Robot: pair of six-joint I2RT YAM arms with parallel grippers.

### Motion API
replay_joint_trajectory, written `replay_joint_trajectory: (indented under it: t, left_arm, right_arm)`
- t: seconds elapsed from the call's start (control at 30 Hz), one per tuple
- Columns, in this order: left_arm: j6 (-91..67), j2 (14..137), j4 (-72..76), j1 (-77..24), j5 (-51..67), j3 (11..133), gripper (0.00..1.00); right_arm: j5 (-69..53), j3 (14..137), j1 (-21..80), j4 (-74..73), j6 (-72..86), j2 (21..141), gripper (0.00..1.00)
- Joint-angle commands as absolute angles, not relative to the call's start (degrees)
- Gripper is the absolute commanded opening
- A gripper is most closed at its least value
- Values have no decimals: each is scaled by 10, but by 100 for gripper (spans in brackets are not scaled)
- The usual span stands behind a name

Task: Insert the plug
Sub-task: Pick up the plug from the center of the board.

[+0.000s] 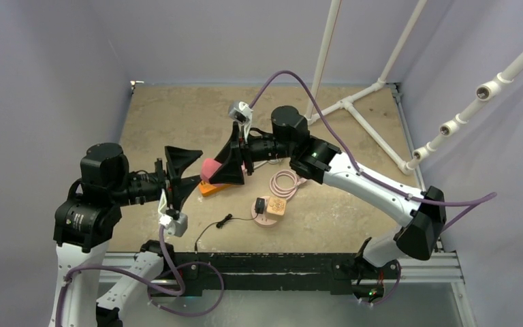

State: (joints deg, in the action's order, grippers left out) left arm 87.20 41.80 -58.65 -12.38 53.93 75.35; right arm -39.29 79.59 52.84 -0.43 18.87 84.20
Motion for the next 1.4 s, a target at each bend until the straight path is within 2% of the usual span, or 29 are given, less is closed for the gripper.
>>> replay_joint_trajectory:
  t: [0.0, 0.07, 0.27, 0.4, 0.57, 0.67, 0.73, 0.8, 0.83, 0.93, 1.0, 1.07, 1.17, 1.37]
  left_arm:
    - [1114, 443, -776, -121, 560, 781, 67]
    - [1182, 450, -818, -121, 555, 782, 63]
    - [1246, 452, -817, -121, 551, 762, 51]
    - [1233, 461, -786, -121, 564, 762, 34]
    - [1251, 464, -785, -121, 576, 751, 29]
    - [1256, 468, -796, -122, 576, 743, 0]
    - [1213, 466, -774, -121, 572, 734, 0]
    - [1121, 462, -720, -121, 573, 726, 0]
    - [1024, 459, -669, -121, 577, 723, 0]
    - [609, 443, -406, -121, 562, 696, 0]
    - [394, 433, -264, -121, 531, 673, 0]
    - [179, 427, -127, -121, 507, 653, 0]
    - [-54, 437, 22, -121, 477, 653, 0]
    - [-340, 497, 186, -121, 450, 704, 0]
  right_arm:
    - [-438, 843, 528, -5, 177, 847, 49]
    - [-443, 854, 528, -17, 177, 855, 48]
    - [-461, 876, 533, -40, 168, 881, 47]
    - [-465, 888, 541, -55, 162, 893, 46]
    - [-467, 910, 547, -73, 156, 908, 45]
    - [-464, 931, 548, -85, 152, 915, 45]
    - [-458, 943, 548, -92, 149, 916, 48]
    - [-451, 962, 547, -113, 138, 914, 59]
    - [-435, 976, 545, -130, 127, 912, 66]
    - [-392, 1012, 531, -147, 100, 894, 86]
    - [-388, 1023, 503, -137, 95, 871, 98]
    - [-411, 1016, 464, -114, 98, 841, 99]
    - [-448, 984, 405, -68, 107, 790, 99]
    - [-470, 946, 386, 30, 146, 745, 99]
